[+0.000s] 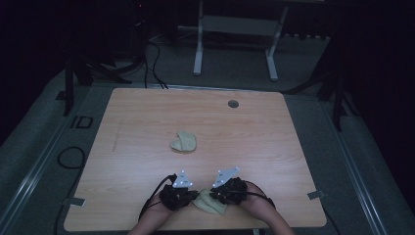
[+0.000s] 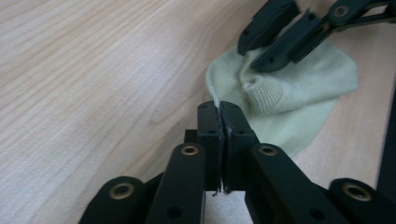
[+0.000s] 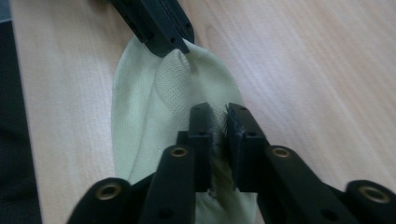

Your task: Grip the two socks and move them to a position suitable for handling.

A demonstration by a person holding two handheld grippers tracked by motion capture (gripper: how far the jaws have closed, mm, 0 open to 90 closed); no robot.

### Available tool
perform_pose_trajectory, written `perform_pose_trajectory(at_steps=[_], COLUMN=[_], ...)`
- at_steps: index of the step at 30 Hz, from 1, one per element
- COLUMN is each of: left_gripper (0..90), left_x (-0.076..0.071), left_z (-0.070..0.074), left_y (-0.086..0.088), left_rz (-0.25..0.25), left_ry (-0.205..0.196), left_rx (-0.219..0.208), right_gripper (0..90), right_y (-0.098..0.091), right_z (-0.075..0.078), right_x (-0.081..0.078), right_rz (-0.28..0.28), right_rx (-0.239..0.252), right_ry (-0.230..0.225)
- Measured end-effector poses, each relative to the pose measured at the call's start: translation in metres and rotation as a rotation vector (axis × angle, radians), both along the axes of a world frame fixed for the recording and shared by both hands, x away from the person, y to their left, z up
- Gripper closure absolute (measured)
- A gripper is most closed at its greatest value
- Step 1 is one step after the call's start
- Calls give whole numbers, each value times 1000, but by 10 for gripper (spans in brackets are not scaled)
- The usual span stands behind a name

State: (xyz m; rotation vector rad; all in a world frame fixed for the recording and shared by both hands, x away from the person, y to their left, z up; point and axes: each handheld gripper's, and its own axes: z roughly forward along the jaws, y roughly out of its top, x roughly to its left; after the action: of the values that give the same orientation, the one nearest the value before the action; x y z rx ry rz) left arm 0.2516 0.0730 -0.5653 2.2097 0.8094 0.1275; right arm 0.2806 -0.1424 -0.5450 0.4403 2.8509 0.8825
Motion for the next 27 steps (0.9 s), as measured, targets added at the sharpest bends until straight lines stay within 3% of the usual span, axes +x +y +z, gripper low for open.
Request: perform_pose_trajectory(at_steps=[5, 8, 12, 13, 15, 19, 27], left_gripper=[886, 886, 886, 886, 886, 885, 883], left_x=[0, 0, -1, -1, -1, -1, 0], left_z=[1, 2, 7, 7, 9, 7, 4], left_y=[3, 8, 15, 15, 18, 20, 20], left_rz=[32, 58, 93, 93, 101, 110, 104], left_ry=[-9, -15, -19, -19, -25, -19, -9], left_rx=[7, 9, -24, -24, -18, -16, -25], right_gripper=[824, 824, 823, 823, 821, 816, 805], right_y=[-12, -24, -41, -41, -55, -71, -88], right_z=[11, 21, 29, 29, 31, 27, 5], right_x=[-1, 0, -1, -1, -2, -3, -15], right_rz=[-44, -105, -207, -207, -282, -355, -414], right_rx=[68, 125, 176, 176, 213, 234, 226], right_ry=[-37, -56, -94, -94, -99, -75, -3])
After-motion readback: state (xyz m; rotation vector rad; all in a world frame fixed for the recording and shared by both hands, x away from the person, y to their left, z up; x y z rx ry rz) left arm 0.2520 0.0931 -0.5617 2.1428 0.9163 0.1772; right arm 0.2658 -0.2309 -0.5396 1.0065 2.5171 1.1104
